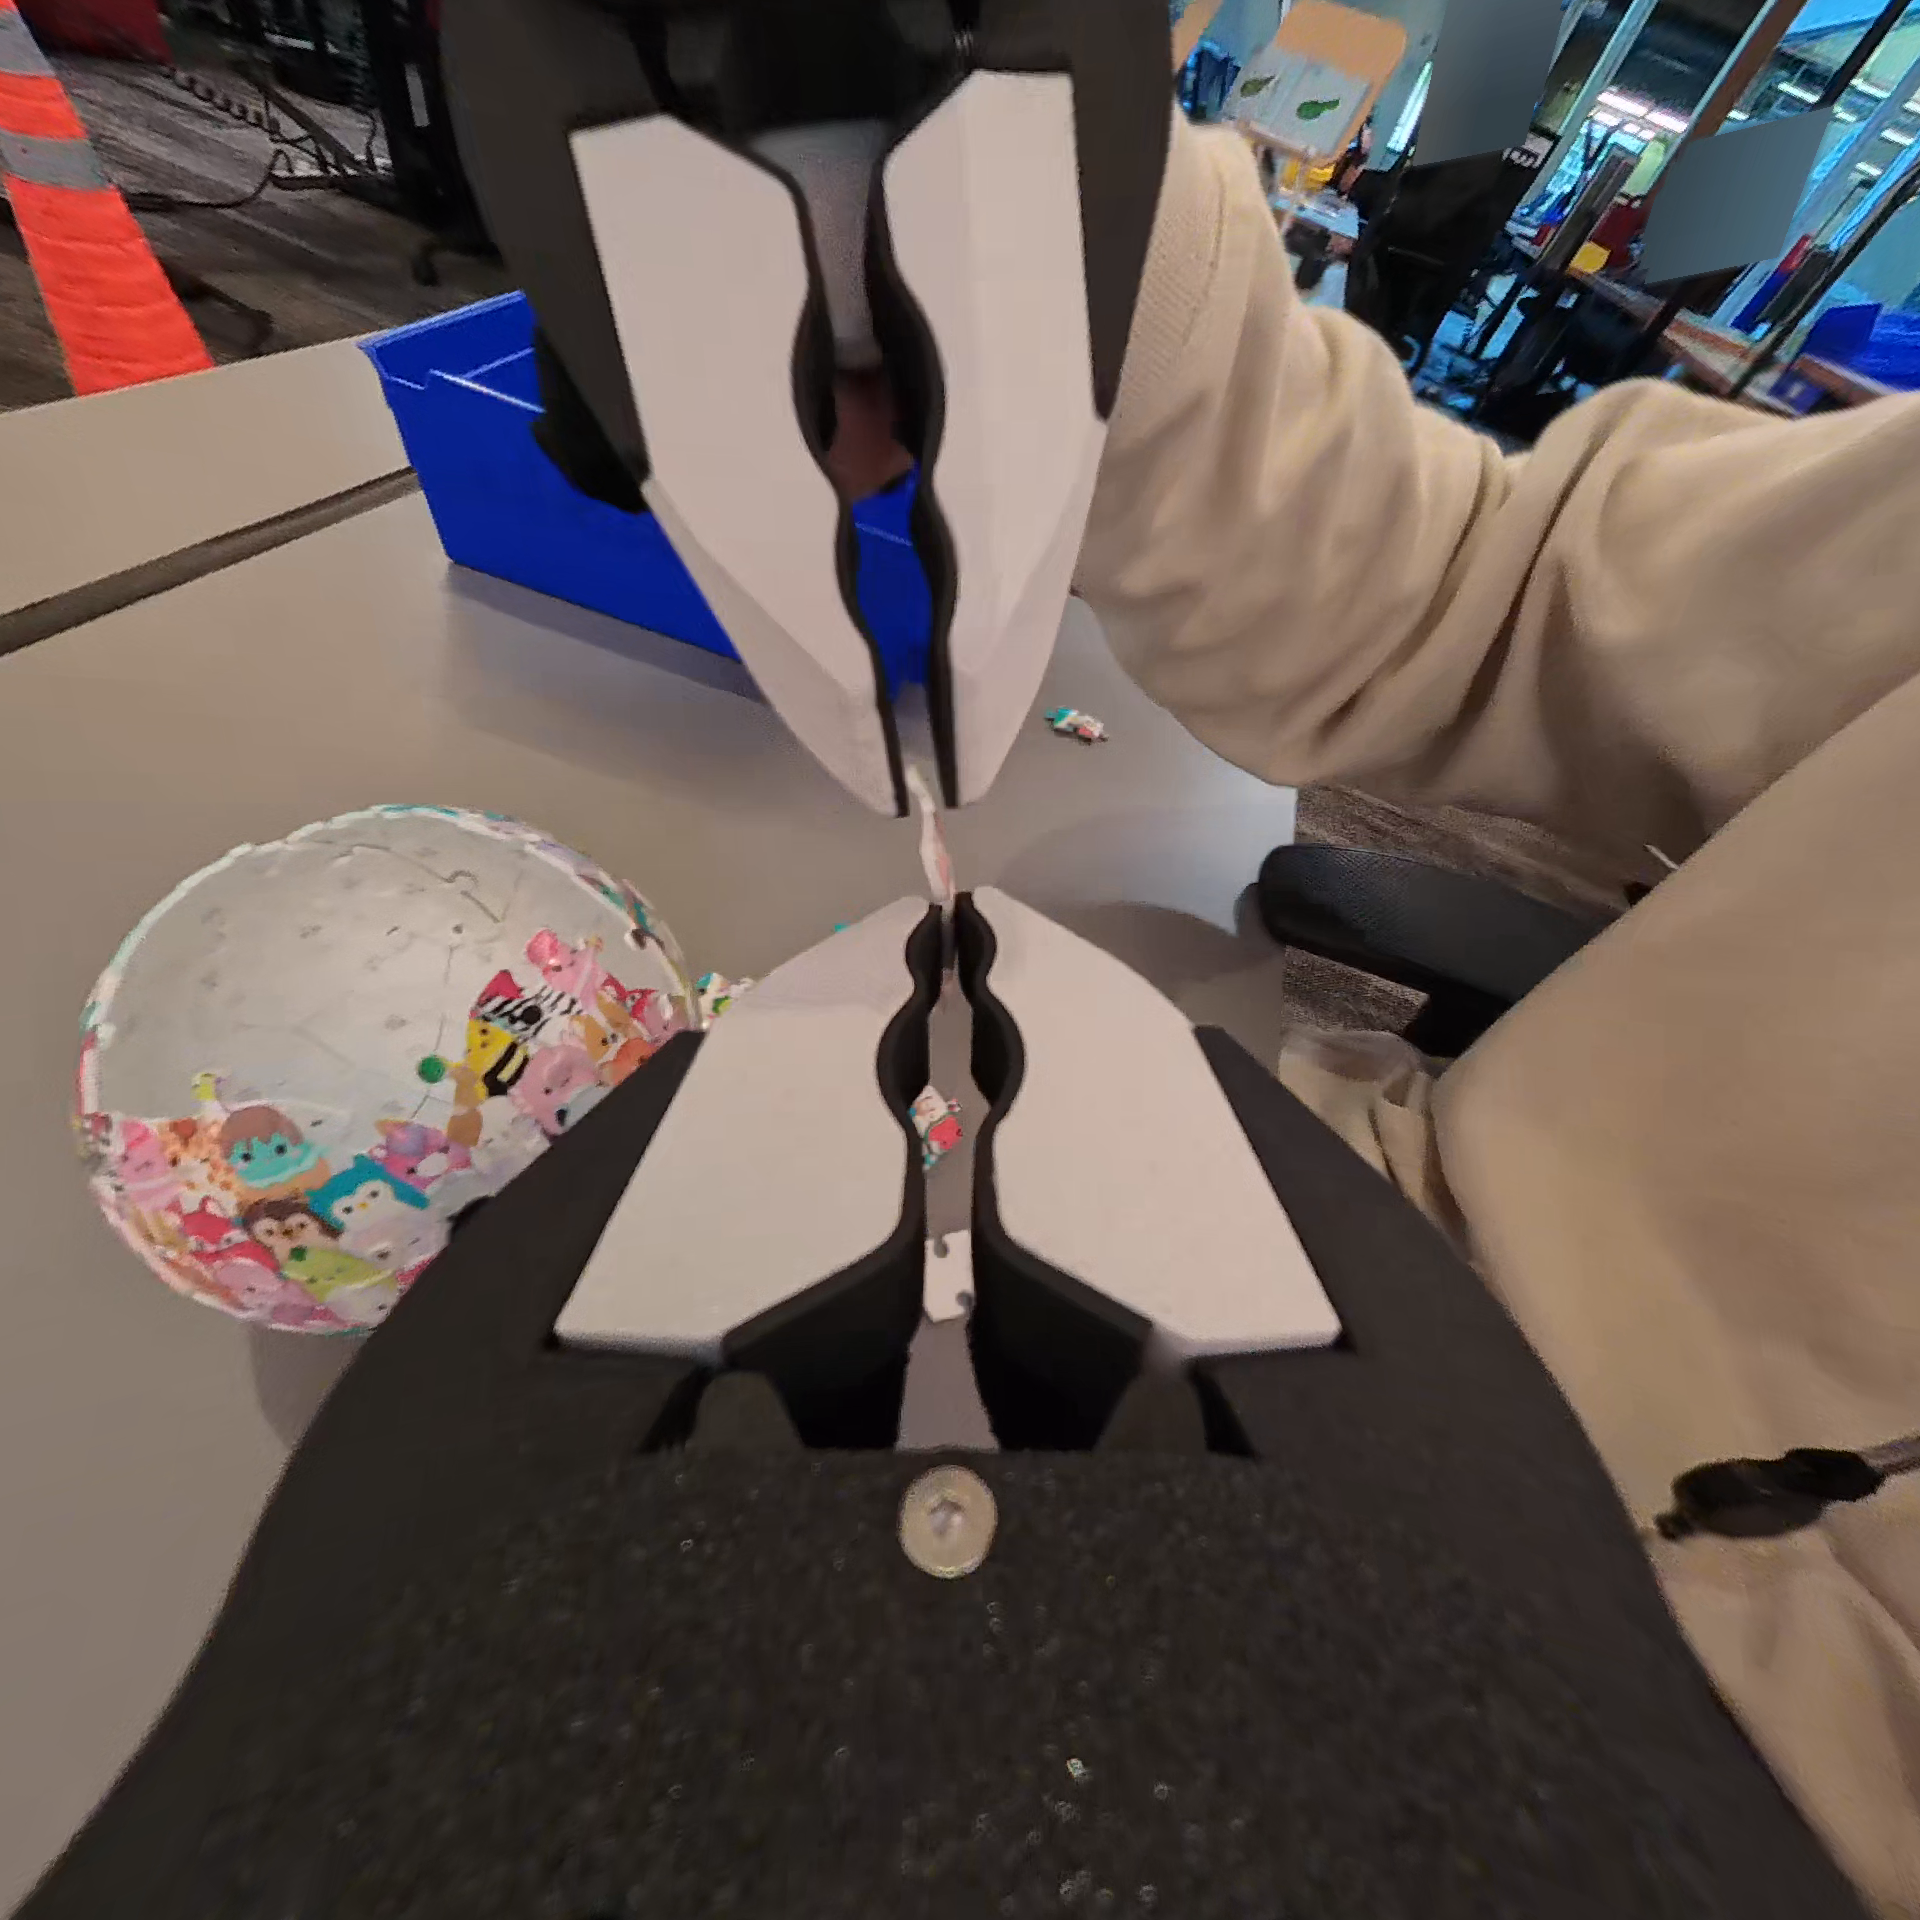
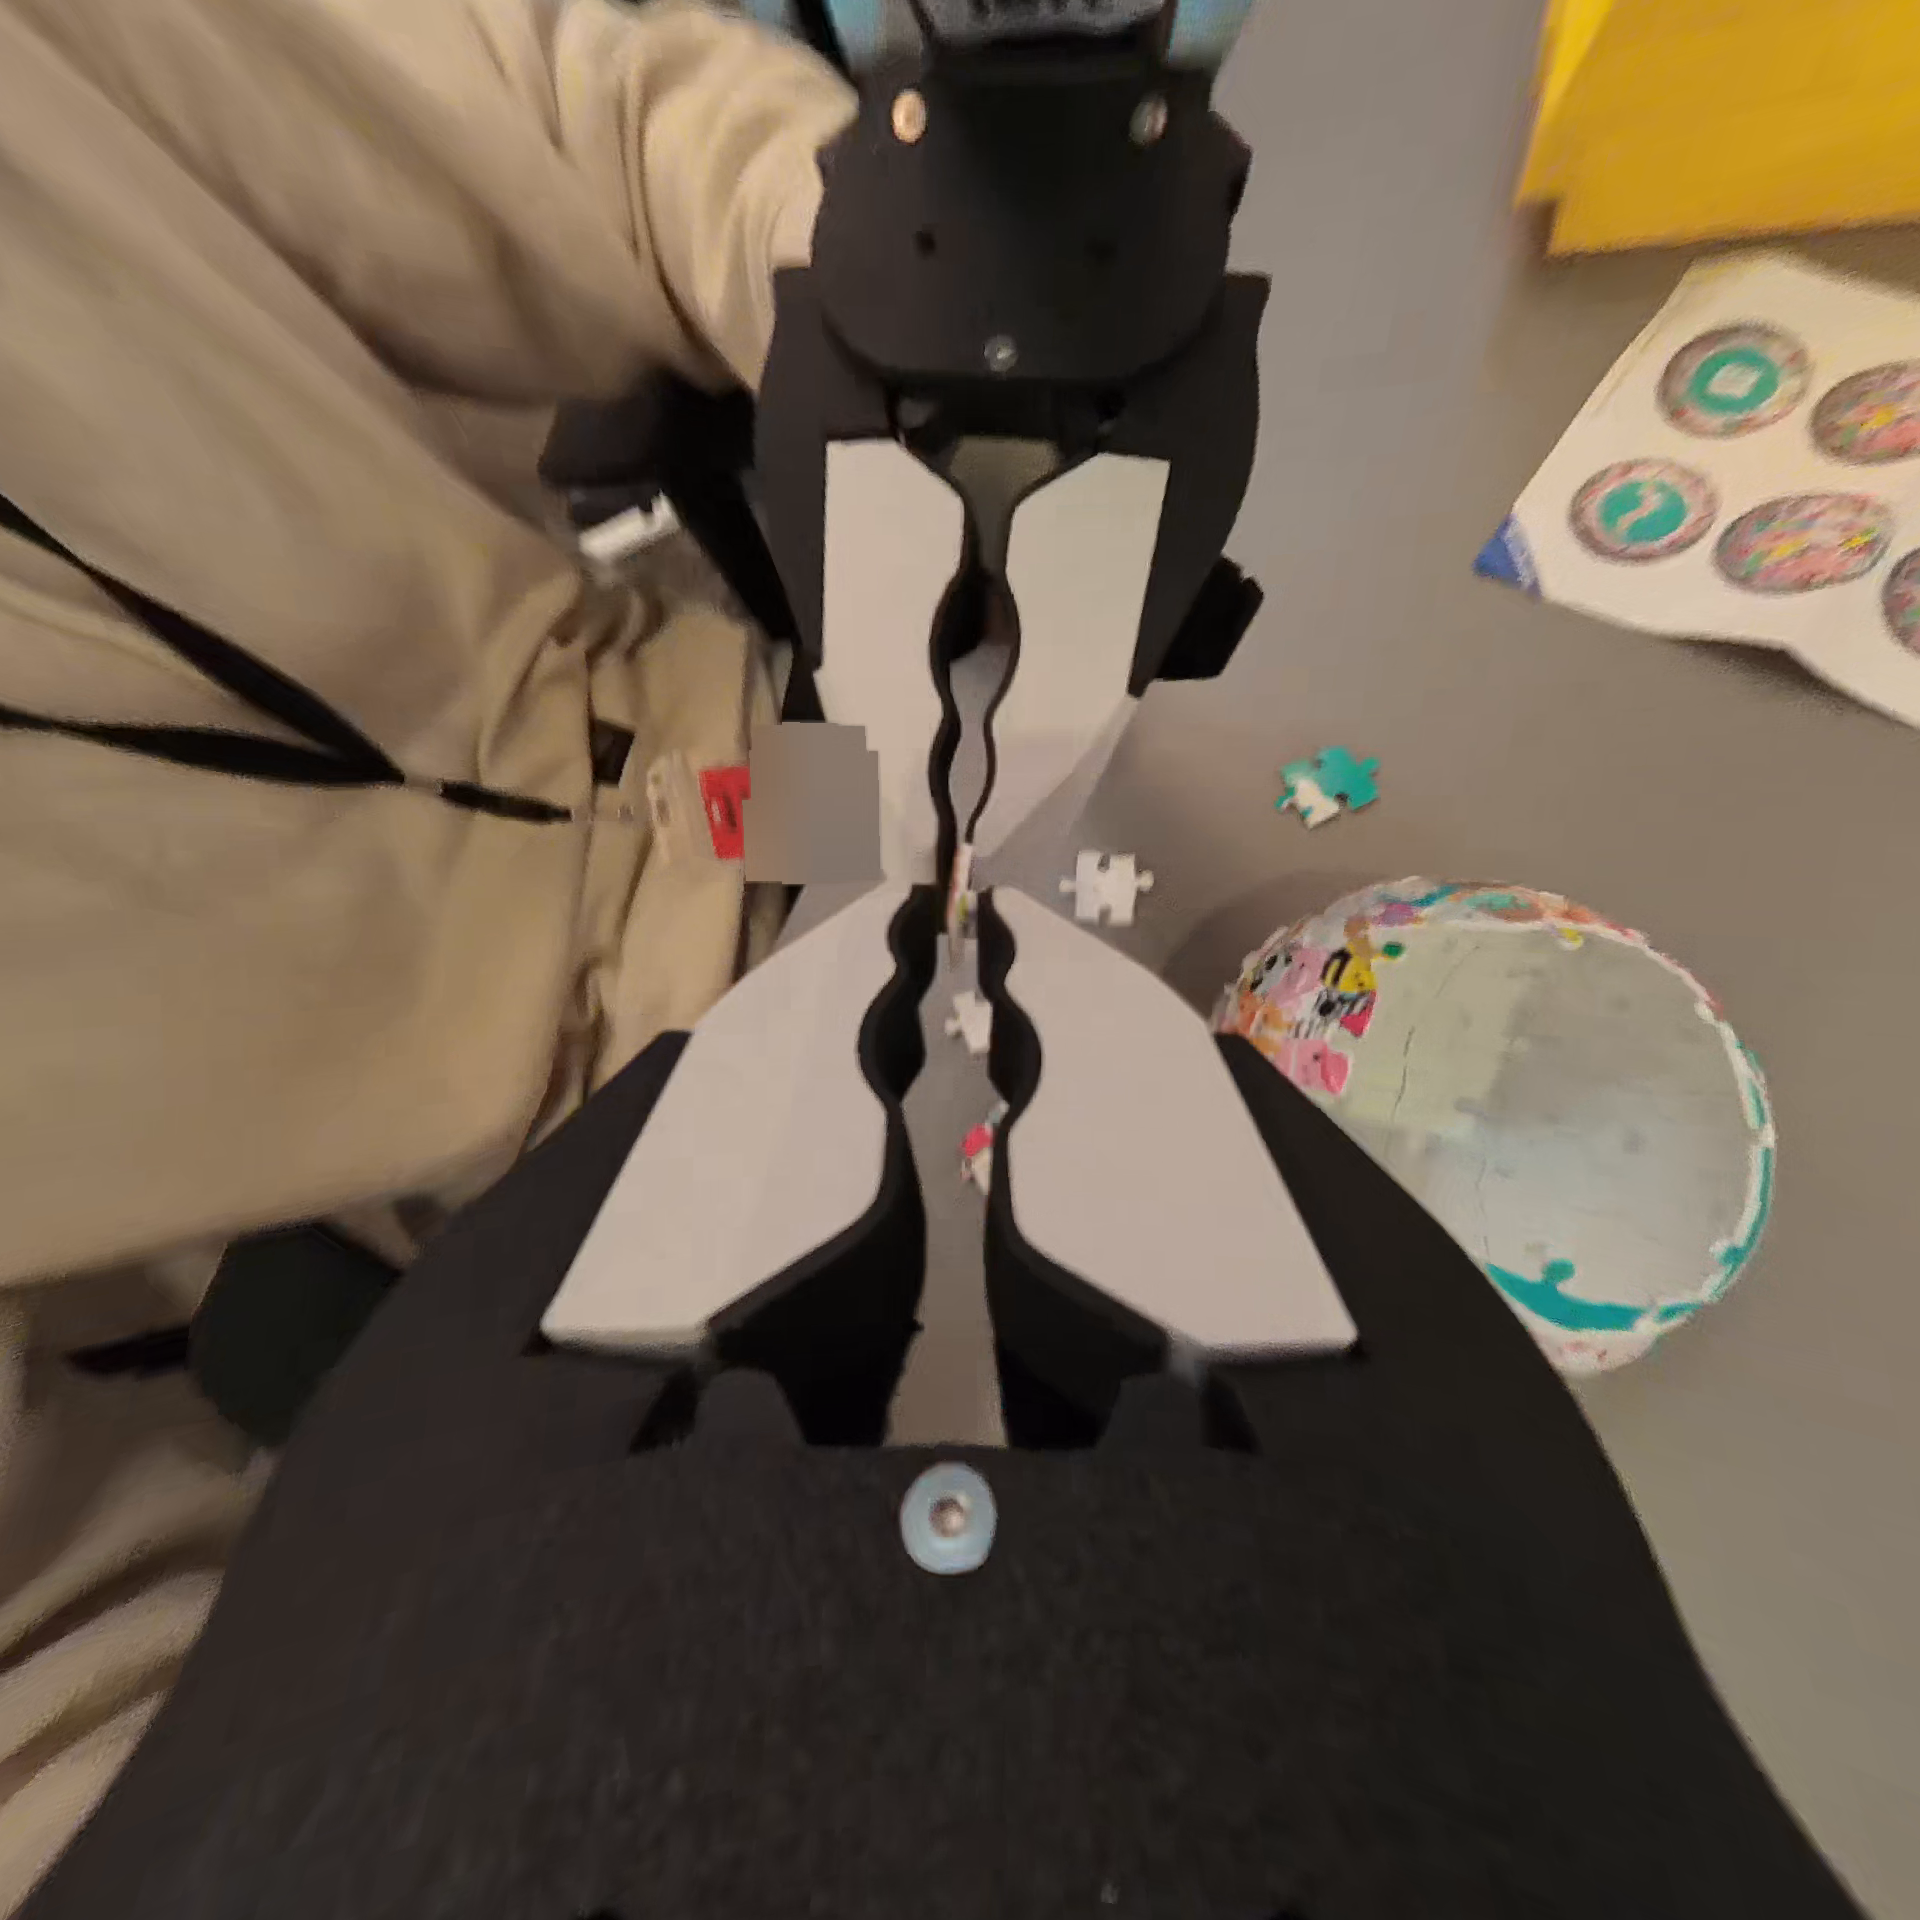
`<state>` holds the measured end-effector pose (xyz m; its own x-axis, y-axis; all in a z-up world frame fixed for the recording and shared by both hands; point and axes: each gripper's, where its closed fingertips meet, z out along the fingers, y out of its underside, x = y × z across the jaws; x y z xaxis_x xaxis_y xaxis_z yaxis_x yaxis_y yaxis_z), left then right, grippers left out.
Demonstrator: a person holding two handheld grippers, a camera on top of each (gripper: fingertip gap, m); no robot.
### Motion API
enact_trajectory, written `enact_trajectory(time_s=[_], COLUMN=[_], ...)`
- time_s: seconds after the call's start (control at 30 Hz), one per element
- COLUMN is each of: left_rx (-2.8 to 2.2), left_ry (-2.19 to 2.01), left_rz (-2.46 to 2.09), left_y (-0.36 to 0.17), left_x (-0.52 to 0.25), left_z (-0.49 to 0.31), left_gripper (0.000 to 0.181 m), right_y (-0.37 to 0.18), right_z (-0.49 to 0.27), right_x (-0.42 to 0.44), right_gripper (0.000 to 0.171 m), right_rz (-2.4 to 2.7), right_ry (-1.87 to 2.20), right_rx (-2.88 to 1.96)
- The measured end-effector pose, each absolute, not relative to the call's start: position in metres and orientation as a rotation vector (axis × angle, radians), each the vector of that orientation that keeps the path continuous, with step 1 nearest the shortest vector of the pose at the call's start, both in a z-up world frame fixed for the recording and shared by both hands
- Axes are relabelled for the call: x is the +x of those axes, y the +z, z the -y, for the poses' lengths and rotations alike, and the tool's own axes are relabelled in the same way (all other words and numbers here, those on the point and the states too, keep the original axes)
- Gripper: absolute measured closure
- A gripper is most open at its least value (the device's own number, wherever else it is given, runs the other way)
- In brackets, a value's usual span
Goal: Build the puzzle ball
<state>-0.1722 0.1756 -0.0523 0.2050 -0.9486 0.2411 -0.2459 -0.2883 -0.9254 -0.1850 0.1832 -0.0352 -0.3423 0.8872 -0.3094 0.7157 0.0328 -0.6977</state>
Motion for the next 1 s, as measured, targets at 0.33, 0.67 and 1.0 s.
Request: enact_trajectory(time_s=[0.33, 0.67, 1.0], left_rx=[-1.709, -1.728, -1.692], left_ry=[-1.073, -0.895, -0.581], left_rz=[-1.165, -1.012, -1.012], left_y=[-0.06, -0.069, -0.092], left_x=[-0.167, -0.188, -0.179], left_z=[-0.181, -0.21, -0.195], left_gripper=[0.179, 0.17, 0.181], right_y=[-0.043, -0.057, -0.091], right_z=[-0.19, -0.234, -0.244], right_x=[-0.175, -0.162, -0.153], right_gripper=[0.167, 0.169, 0.169], right_rz=[2.365, 2.405, 2.495], right_ry=[0.992, 0.929, 1.106], right_rx=[-1.715, -1.956, -2.069])
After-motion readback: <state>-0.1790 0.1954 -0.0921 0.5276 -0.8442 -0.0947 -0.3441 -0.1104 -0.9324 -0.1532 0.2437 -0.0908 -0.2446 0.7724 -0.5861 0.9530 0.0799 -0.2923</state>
